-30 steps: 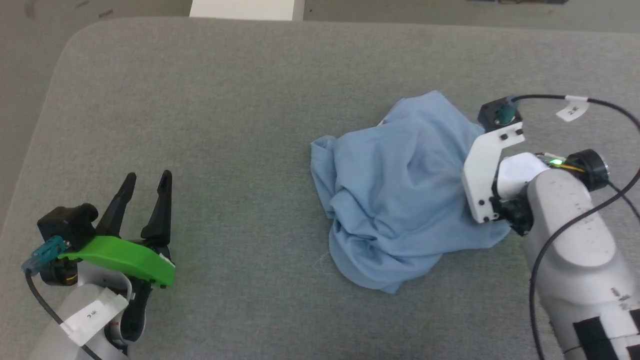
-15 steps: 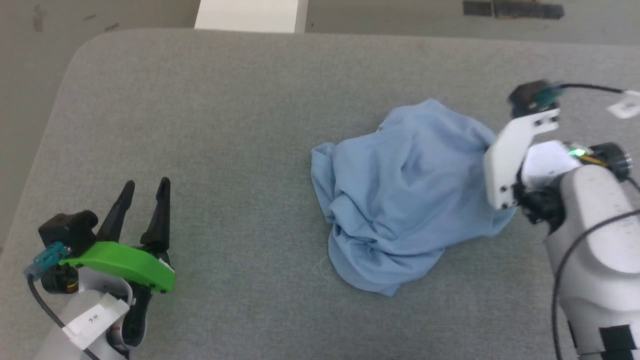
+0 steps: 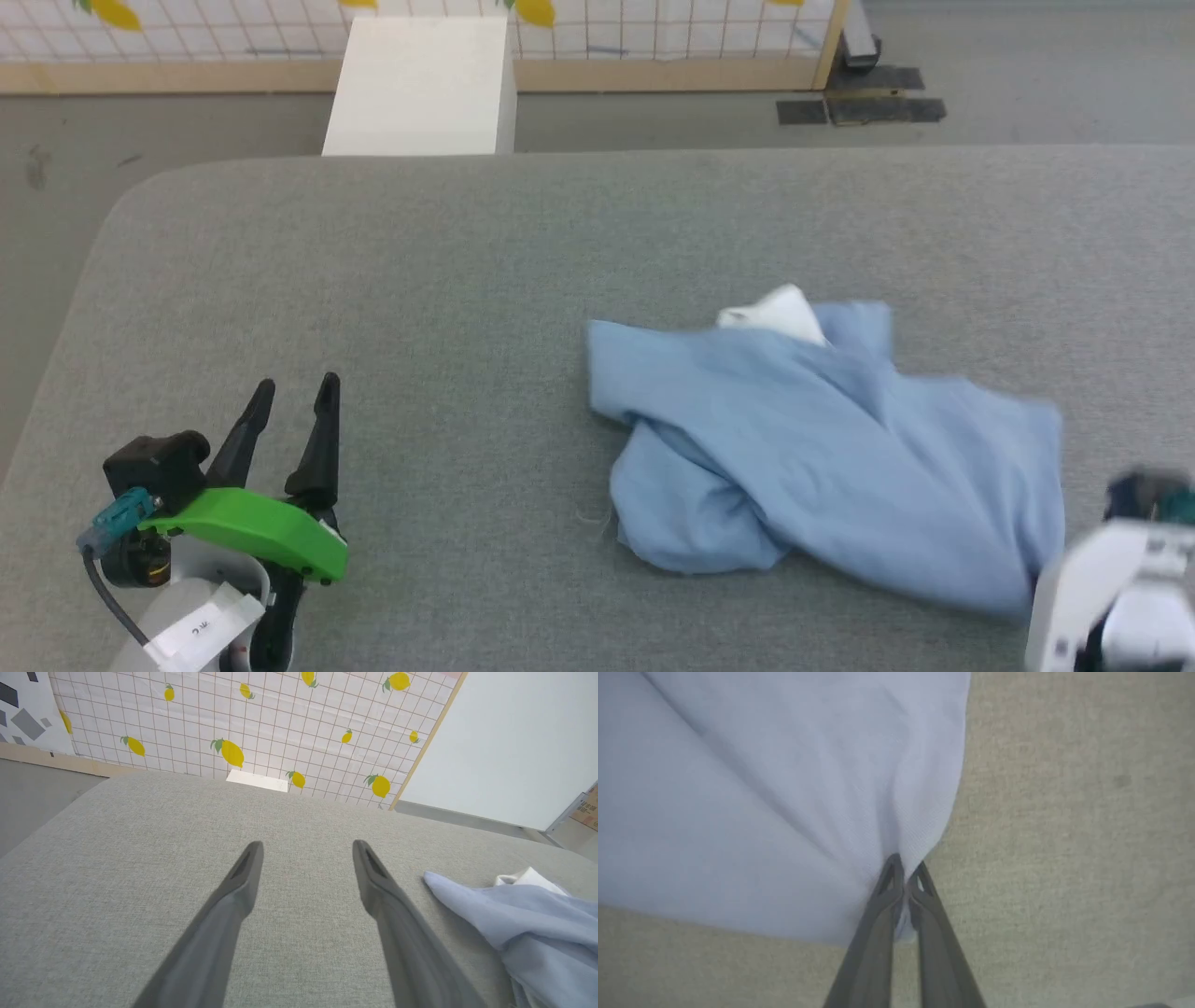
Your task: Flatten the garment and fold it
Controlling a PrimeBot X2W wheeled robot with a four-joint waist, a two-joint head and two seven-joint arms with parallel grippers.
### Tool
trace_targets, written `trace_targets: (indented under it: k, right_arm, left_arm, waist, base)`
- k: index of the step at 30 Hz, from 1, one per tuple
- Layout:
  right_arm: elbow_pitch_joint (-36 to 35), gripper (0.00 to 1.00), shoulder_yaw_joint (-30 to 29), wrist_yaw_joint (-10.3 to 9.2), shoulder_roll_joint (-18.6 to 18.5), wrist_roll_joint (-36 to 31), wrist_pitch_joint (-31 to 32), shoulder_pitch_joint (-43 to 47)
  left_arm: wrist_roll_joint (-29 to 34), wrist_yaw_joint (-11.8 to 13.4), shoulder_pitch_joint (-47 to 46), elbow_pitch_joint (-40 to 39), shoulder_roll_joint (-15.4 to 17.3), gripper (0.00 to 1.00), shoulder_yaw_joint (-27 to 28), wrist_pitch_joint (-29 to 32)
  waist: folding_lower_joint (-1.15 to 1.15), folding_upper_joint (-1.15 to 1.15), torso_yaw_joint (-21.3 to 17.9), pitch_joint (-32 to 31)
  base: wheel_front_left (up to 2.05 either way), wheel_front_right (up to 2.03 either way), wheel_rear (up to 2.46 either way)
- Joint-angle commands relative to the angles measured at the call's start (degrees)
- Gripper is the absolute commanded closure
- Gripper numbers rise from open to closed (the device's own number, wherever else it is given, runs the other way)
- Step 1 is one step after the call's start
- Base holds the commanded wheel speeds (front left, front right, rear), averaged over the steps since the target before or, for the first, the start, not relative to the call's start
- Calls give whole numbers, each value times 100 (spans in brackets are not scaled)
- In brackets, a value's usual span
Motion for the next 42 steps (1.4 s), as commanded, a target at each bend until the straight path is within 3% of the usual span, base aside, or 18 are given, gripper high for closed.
trace_targets:
  k: [1,4,6,7,8,20,28,33,42]
  right_arm:
    - [-43,100,15,20,50,120,94,250]
    - [32,100,179,20,83,384,268,657]
    - [40,100,207,20,86,549,68,687]
    - [23,15,211,20,87,591,-65,665]
    - [-16,0,179,20,87,626,-250,614]
    - [-486,0,-683,20,89,832,-3017,-175]
    - [-159,0,-576,20,89,721,-3452,-236]
    - [-122,0,-422,20,89,690,-3471,-314]
    - [-143,0,-105,20,89,785,-3431,-468]
  left_arm:
    - [22,33,69,-32,-22,0,-12,15]
    - [10,55,96,-59,-42,0,-46,51]
    - [-6,58,127,-65,-51,0,-67,75]
    - [-10,61,136,-65,-51,0,-72,80]
    - [-16,64,147,-63,-51,0,-78,85]
    - [-46,103,201,-80,-81,0,-146,103]
    - [-194,111,12,-124,-270,0,-230,279]
    - [-177,25,-830,-28,-413,0,-571,1004]
    - [-19,-22,-3124,959,-859,0,-1480,3388]
  waist:
    - [0,27,-96,-103]
    - [0,27,-116,-138]
    - [0,27,-128,-154]
    - [0,27,-132,-164]
    - [0,27,-139,-178]
    - [0,27,-170,-311]
    - [0,27,-244,-269]
    - [0,27,-343,-64]
    - [0,27,-843,567]
  base:
    - [0,0,0]
    - [0,0,0]
    - [0,0,0]
    - [0,0,0]
    - [0,0,0]
    - [0,0,0]
    - [0,0,0]
    - [0,0,0]
    - [0,0,0]
